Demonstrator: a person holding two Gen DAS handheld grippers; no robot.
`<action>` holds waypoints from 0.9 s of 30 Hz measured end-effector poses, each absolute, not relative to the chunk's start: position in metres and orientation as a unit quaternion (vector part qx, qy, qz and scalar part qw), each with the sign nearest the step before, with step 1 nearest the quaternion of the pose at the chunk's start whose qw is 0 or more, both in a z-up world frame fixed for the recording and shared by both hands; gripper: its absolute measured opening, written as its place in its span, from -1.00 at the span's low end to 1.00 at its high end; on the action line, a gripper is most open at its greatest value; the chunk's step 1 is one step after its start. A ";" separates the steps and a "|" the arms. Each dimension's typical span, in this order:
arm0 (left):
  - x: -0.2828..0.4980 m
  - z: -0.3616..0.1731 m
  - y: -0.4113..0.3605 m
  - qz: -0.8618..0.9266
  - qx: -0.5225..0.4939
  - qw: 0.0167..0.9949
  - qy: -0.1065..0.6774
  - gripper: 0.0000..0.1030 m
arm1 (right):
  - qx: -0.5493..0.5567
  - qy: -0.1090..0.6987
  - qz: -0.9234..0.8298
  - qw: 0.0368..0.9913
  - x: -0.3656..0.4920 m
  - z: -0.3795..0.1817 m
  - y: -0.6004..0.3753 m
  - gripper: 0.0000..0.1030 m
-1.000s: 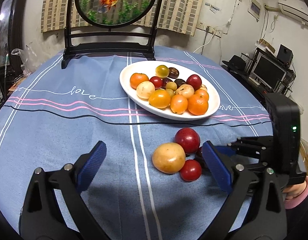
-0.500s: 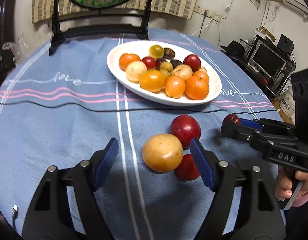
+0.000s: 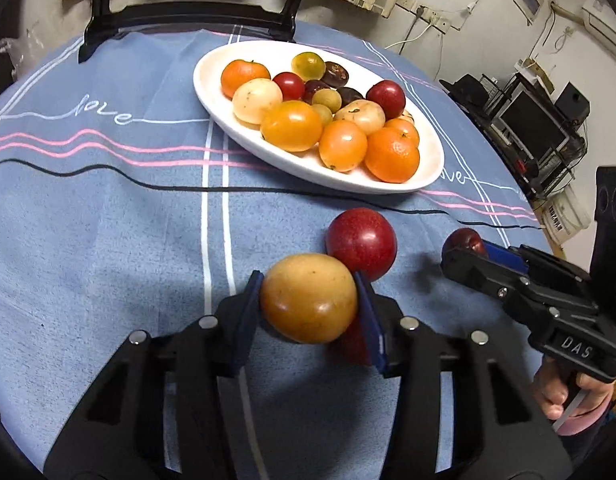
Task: Organize fruits
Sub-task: 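Grasp the large potato with the left tool while the right tool grasps a dark red plum, then carry the potato and the dark plum to the white plate and release both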
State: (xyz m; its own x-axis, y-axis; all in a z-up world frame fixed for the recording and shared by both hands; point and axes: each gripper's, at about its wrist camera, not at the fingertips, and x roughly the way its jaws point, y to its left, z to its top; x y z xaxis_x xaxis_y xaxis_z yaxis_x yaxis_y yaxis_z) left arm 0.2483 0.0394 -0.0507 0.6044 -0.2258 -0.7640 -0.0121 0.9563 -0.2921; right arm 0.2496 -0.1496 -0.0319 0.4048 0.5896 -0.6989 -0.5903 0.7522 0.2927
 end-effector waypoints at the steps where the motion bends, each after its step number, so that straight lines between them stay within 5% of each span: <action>1: 0.248 -0.051 0.038 -0.060 -0.132 0.887 0.439 -0.11 | 0.001 0.417 0.352 0.838 0.250 -0.032 -0.150 -0.43; 18: 0.183 -0.001 0.033 -0.062 -0.084 0.941 0.323 -0.13 | 0.008 0.371 0.379 0.848 0.228 -0.020 -0.156 -0.43; 27: 0.258 0.041 0.057 -0.058 -0.089 0.941 0.322 -0.13 | 0.036 0.309 0.364 0.878 0.269 0.017 -0.148 -0.43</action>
State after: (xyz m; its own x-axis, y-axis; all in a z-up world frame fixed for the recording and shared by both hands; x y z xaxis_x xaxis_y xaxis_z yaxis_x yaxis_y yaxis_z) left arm 0.2580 0.0569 0.0408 0.7861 -0.1658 -0.5954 0.0507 0.9774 -0.2052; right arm 0.2692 -0.1484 0.0168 0.5447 0.6610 -0.5161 -0.6168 0.7328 0.2875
